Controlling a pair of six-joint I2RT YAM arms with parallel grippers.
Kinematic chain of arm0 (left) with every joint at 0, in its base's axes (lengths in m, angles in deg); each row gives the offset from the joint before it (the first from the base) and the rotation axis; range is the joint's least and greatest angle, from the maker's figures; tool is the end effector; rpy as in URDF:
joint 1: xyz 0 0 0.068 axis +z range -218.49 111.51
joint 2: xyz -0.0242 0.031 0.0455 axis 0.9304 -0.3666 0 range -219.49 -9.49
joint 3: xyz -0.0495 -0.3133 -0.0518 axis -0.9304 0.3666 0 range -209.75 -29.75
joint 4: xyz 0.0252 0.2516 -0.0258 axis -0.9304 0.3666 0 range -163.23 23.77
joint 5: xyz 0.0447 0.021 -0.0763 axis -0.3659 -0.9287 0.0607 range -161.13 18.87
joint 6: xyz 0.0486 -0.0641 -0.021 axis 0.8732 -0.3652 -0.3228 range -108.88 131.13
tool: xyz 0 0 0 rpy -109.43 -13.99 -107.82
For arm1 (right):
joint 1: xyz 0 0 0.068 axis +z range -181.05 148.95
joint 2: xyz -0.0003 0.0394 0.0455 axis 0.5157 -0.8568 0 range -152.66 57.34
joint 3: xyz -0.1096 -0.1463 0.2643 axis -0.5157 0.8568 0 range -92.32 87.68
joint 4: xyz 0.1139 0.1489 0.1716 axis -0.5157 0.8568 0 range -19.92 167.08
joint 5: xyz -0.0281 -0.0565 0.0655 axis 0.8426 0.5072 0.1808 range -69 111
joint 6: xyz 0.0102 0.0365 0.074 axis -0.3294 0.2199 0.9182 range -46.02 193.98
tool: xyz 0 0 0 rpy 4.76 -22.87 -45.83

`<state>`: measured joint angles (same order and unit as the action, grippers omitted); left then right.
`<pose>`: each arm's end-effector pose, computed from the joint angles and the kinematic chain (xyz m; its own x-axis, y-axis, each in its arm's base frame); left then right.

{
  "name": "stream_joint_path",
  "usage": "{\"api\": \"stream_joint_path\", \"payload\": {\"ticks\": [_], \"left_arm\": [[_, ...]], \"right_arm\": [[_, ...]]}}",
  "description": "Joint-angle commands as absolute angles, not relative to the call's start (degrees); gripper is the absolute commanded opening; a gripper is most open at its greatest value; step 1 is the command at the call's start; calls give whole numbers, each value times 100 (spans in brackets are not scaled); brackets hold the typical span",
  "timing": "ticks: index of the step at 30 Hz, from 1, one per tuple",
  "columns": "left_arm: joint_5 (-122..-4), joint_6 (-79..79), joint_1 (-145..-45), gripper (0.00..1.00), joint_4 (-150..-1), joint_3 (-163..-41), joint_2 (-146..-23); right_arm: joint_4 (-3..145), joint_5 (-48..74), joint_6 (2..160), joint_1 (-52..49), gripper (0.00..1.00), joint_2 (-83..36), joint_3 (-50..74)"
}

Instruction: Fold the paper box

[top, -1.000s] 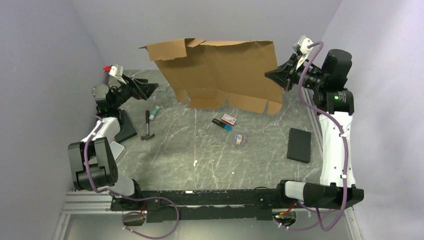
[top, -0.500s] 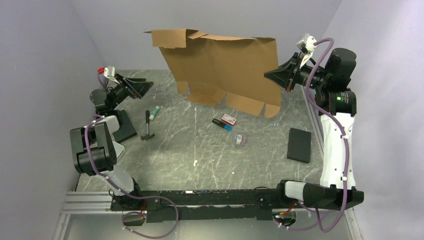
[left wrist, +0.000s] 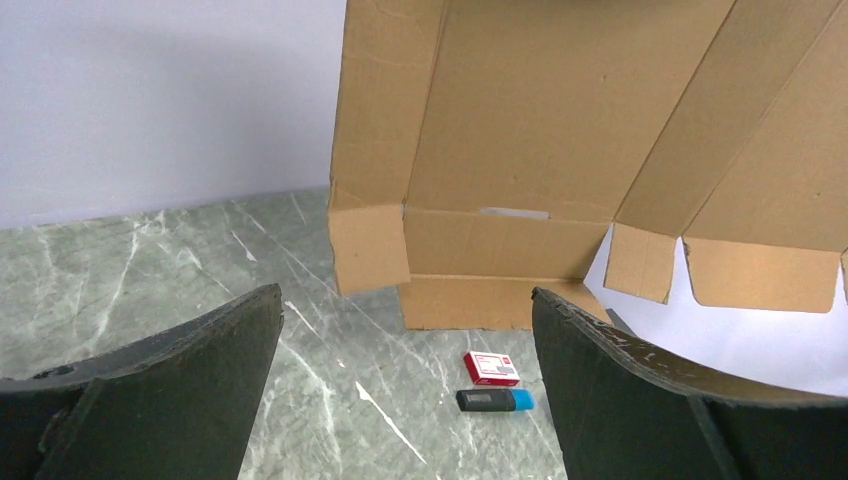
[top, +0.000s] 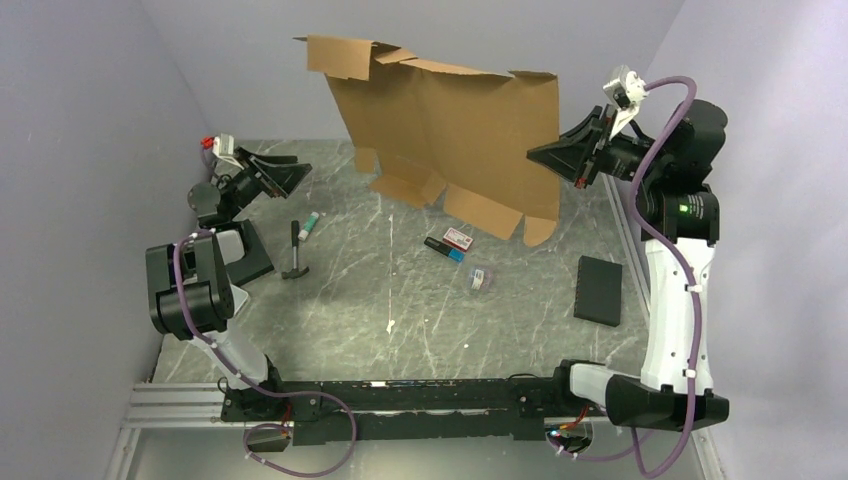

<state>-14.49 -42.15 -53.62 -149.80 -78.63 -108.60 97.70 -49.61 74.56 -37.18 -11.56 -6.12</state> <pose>0.3728 0.0362 0.3302 -0.2101 -0.5118 -0.8330 0.6920 0.5240 -0.4965 0.2012 0.0473 0.5560 -0.0564 0.0096 -0.9984 -0.9008 0.4308 0.0550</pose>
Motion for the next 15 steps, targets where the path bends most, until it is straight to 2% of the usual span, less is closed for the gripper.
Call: {"api": "stream_joint_path", "payload": {"ticks": [1,6,11,15], "left_arm": [[-1500,-4213,-5441,100,-15449,-7923,-10846],[-1484,-4176,-5551,100,-15515,-7901,-10847],[-1516,-4088,-5628,100,-15578,-7843,-10796],[-1548,-4034,-5690,99,-15884,-7745,-10859]], "right_arm": [[9311,-5231,7686,-3737,0,-874,-645],[9542,-5125,7470,-3742,0,-732,-556],[10468,-4585,6290,-3737,0,-603,-739],[10725,-4432,6003,-3732,0,-542,-772]]}}
